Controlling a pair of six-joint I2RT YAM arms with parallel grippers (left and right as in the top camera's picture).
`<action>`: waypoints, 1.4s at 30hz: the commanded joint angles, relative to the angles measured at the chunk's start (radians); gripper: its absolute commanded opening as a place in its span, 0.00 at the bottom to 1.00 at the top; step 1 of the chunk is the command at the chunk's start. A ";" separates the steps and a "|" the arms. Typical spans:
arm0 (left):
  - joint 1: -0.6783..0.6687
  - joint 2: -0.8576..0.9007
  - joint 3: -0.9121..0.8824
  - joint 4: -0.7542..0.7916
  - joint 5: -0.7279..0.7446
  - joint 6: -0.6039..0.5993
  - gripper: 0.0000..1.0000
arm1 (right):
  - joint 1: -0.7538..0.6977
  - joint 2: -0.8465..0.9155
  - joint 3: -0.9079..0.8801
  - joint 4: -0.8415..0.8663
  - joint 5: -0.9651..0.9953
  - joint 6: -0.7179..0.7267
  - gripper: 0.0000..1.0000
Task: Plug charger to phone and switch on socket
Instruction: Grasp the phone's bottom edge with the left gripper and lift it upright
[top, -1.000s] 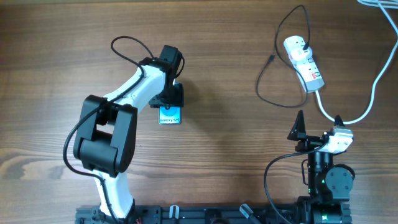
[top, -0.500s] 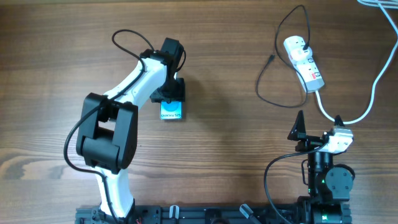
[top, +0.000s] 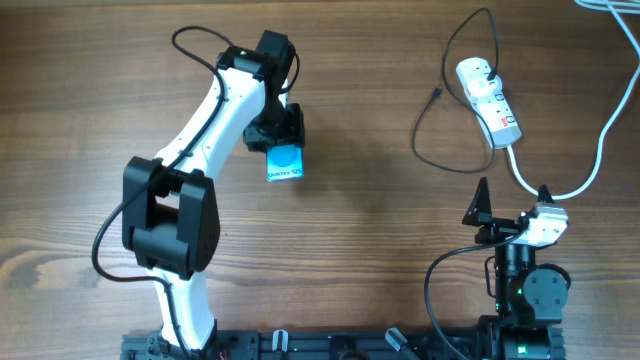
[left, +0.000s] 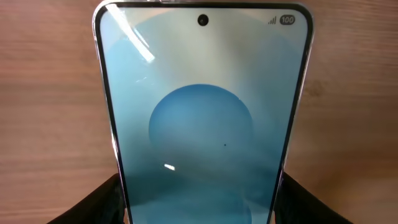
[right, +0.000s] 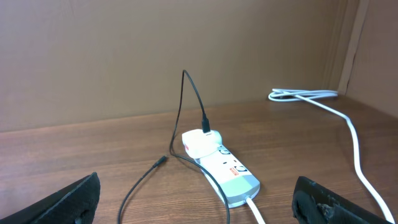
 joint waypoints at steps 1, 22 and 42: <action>-0.002 0.009 0.029 -0.018 0.220 -0.085 0.54 | 0.004 -0.010 -0.001 0.005 -0.016 -0.014 1.00; -0.002 0.009 0.029 -0.014 0.896 -0.219 0.52 | 0.004 -0.010 -0.001 0.005 -0.016 -0.014 1.00; -0.002 0.009 0.029 0.029 0.760 -0.274 0.53 | 0.004 -0.010 -0.001 0.006 -0.016 -0.014 1.00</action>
